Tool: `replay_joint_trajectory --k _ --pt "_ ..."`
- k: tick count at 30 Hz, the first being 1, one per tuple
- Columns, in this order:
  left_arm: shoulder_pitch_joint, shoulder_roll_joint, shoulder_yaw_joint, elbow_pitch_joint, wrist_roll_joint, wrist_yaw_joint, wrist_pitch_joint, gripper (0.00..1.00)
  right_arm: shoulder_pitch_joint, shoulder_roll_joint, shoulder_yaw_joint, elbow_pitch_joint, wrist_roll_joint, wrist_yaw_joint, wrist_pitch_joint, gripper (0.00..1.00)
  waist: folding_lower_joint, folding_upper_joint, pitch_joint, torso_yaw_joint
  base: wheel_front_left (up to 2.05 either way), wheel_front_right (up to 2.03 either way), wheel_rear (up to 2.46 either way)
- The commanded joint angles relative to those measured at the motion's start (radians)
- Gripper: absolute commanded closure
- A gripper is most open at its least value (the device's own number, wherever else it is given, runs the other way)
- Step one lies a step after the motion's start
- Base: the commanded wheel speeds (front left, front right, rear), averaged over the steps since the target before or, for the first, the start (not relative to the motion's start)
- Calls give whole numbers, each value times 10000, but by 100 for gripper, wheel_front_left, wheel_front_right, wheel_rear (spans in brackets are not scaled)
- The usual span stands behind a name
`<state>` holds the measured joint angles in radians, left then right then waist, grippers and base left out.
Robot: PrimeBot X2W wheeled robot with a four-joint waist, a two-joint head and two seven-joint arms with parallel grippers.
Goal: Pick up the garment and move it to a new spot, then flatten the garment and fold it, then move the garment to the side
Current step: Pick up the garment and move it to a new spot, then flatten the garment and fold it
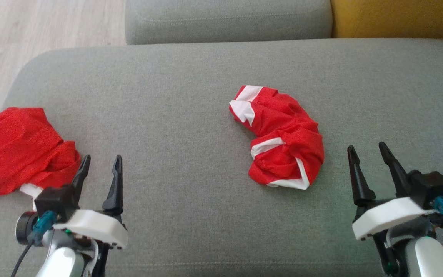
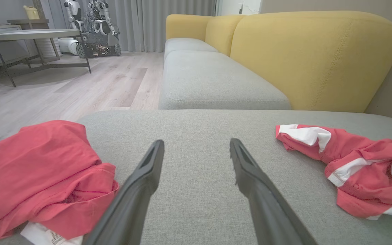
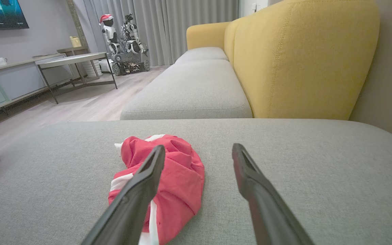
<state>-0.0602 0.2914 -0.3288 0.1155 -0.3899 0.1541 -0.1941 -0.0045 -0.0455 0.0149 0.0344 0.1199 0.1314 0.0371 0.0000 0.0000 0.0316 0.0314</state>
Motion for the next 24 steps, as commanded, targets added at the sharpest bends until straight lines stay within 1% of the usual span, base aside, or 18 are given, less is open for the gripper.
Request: replay_joint_trajectory --k 1,5,10,24 --pt "-314 303 382 -394 25 100 -15 0 -164 -47 178 -389 -75 -7 16 0 0 0 -102 -28 0 0 0" --pt "-49 342 360 -507 15 210 60 0 68 -47 61 -472 8 -7 58 0 0 0 -296 -16 0 0 0" --pt "140 443 328 -625 -3 245 152 0 266 -47 40 -566 100 -7 122 0 0 0 -409 -10 0 0 0" --pt "251 529 292 -772 -104 338 251 0 284 -47 70 -588 171 -7 154 0 0 0 -423 -13 0 0 0"
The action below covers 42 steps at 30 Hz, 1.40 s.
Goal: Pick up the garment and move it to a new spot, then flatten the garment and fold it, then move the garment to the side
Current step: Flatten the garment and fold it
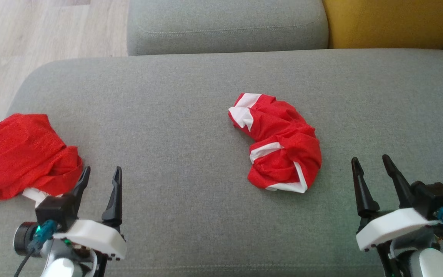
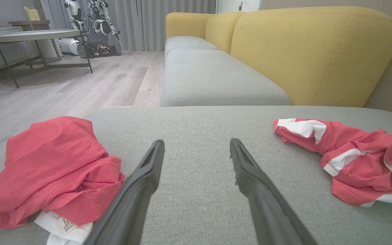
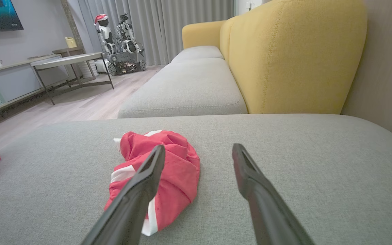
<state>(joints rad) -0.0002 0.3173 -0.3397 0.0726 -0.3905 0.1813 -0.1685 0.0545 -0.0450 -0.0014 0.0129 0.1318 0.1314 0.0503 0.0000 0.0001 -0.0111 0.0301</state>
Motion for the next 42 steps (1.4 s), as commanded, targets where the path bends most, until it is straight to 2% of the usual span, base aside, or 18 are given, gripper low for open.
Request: replay_joint_trajectory --k 1,19,25,31,33,35,42 --pt "-357 268 395 -340 -111 63 -3 0 -308 -52 226 -371 55 -7 24 0 0 -1 10 5 0 0 0" --pt "-465 291 295 -263 -202 120 62 0 -394 -52 499 -307 16 -7 114 0 0 -1 127 -52 0 0 0" --pt "-720 276 250 -325 -225 86 72 0 -598 -52 1963 -66 -477 -7 510 0 0 -1 495 47 0 0 0" --pt "-1323 236 201 -295 -181 -41 -104 0 -1310 -52 3728 1247 -1207 -7 908 0 0 -1 1165 384 0 0 0" --pt "-1401 237 221 -287 -181 -46 -140 0 -1459 -52 3844 1452 -1240 -7 877 0 0 -1 1264 433 0 0 0" --pt "-1640 223 254 -258 -186 -82 -247 0 -1952 -74 3905 2194 -1637 -7 866 0 0 -1 1544 619 0 0 0" --pt "-2031 135 263 -106 -206 -178 -472 0 -2777 -67 3360 3773 -2389 -7 941 0 0 -1 1958 873 0 0 0"
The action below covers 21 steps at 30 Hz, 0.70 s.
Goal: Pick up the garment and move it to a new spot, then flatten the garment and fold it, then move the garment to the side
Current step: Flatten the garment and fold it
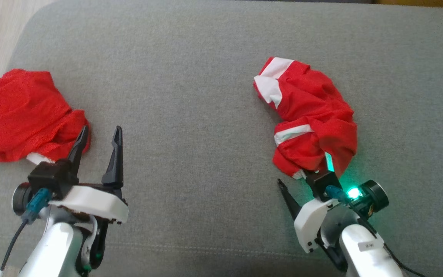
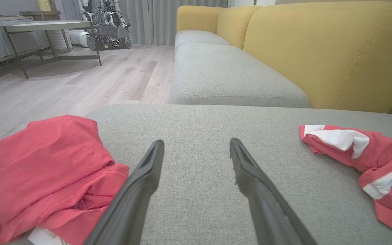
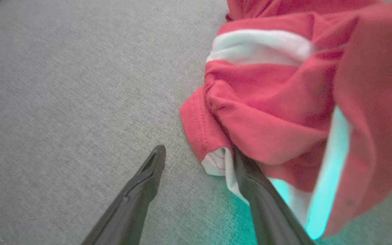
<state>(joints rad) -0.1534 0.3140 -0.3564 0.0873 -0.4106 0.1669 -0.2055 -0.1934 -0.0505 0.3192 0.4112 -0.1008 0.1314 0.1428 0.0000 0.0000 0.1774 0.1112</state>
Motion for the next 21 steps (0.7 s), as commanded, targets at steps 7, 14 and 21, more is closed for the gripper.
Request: replay_joint_trajectory --k 7,14,21 --pt "-538 165 464 -122 -36 -37 -221 0 -689 -1 468 -49 475 -7 -384 100 0 0 175 -39 0 0 0" --pt "-524 229 440 -85 -42 -8 -213 0 -1127 1 1912 -1933 1634 -7 -1072 100 0 0 44 -376 0 0 0" --pt "-502 277 437 -136 -64 51 -178 0 -1556 2 2199 -3782 2133 -7 -1699 100 0 0 -39 -627 0 0 0"
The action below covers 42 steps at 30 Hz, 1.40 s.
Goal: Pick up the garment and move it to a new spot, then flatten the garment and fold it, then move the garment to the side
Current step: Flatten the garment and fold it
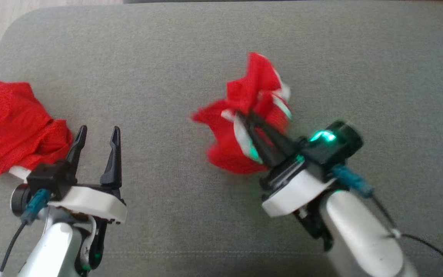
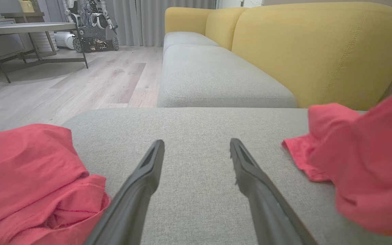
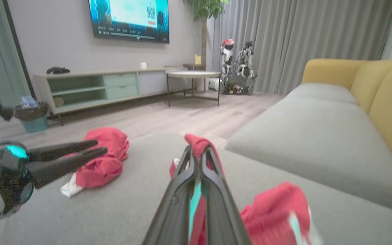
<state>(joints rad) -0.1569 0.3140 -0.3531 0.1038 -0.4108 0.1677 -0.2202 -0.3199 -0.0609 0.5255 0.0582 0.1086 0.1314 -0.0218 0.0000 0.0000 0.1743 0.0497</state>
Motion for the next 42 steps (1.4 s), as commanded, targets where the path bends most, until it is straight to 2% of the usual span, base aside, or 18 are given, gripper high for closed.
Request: replay_joint_trajectory --k 1,4,7,15,26,37,39,40,42 --pt "-461 288 403 -312 -65 52 -23 0 -344 105 0 -526 60 -7 -153 100 0 0 -14 -46 0 0 0" --pt "-438 320 398 -360 -70 80 -6 0 -311 106 -775 -1064 -15 -7 -225 100 0 0 -20 -135 0 0 0" --pt "-431 320 348 -409 -70 90 22 0 56 106 -1753 -1059 -88 -7 -49 100 0 0 17 -168 0 0 0" --pt "-530 325 251 -404 -109 40 34 0 890 106 -3421 316 233 -7 32 100 0 0 190 -198 0 0 0" --pt "-674 349 132 -323 -116 4 22 0 512 106 -3892 1809 576 -7 -524 100 0 0 226 -136 0 0 0" --pt "-692 351 19 -284 -119 21 -14 0 217 106 -5531 3358 85 -7 -585 100 0 0 174 5 0 0 0" --pt "-678 358 3 -270 -127 19 -22 0 187 106 -5646 3577 80 -7 -580 52 0 0 156 5 0 0 0" --pt "-674 368 -8 -261 -118 23 -24 0 183 106 -5686 3660 106 -7 -580 0 0 0 146 4 0 0 0" --pt "-657 381 -31 -250 -90 49 -33 0 198 106 -5721 3752 125 -7 -608 0 0 0 107 -3 0 0 0"
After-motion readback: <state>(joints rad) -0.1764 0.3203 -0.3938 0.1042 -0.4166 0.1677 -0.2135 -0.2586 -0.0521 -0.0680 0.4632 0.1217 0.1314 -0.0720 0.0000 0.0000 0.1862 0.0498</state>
